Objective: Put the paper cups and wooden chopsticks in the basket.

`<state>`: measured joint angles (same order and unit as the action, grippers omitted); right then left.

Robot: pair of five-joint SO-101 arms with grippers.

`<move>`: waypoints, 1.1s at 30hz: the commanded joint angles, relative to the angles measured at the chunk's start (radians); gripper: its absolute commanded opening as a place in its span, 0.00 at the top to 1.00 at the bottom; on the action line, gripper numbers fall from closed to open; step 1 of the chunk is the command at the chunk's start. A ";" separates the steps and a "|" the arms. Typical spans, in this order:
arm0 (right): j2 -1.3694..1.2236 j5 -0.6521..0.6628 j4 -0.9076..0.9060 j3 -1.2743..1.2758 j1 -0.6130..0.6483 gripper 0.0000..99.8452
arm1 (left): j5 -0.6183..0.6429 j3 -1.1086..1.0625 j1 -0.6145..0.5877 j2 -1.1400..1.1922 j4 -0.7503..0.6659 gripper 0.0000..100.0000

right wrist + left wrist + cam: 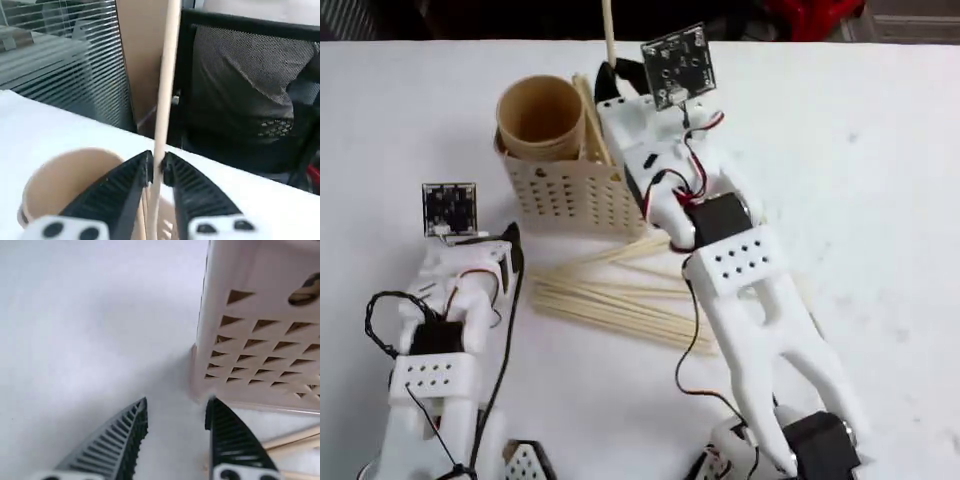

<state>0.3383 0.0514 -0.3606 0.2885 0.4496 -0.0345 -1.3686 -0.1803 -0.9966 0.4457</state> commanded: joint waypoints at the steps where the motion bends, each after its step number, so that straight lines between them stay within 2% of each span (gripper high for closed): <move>1: 0.005 -0.011 -0.050 -0.054 0.005 0.82 | -0.012 0.005 0.008 -0.019 -0.023 0.80; 3: 0.005 -0.006 -0.074 -0.054 0.004 0.81 | -0.012 0.005 0.007 -0.019 -0.023 0.80; 7: 0.019 -0.003 -0.173 -0.057 0.002 0.86 | -0.012 0.005 0.007 -0.019 -0.023 0.80; 13: 0.260 0.003 -0.653 -0.055 -0.045 0.90 | -0.012 0.005 0.007 -0.019 -0.023 0.80; 19: 0.499 0.295 -0.923 -0.052 -0.234 0.90 | -0.012 0.005 0.007 -0.019 -0.023 0.80; 22: 0.530 0.390 -1.038 -0.052 -0.363 0.90 | -0.012 0.005 0.007 -0.019 -0.025 0.80; 27: 0.406 0.588 -1.104 -0.002 -0.572 0.90 | -0.012 0.005 0.007 -0.019 -0.023 0.80; 33: 0.099 0.806 -1.092 0.034 -0.618 0.90 | -0.012 0.005 0.007 -0.019 -0.023 0.80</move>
<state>0.5562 0.7633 -1.4530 0.3284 -0.1504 -0.0345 -1.3686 -0.1803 -0.9966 0.4457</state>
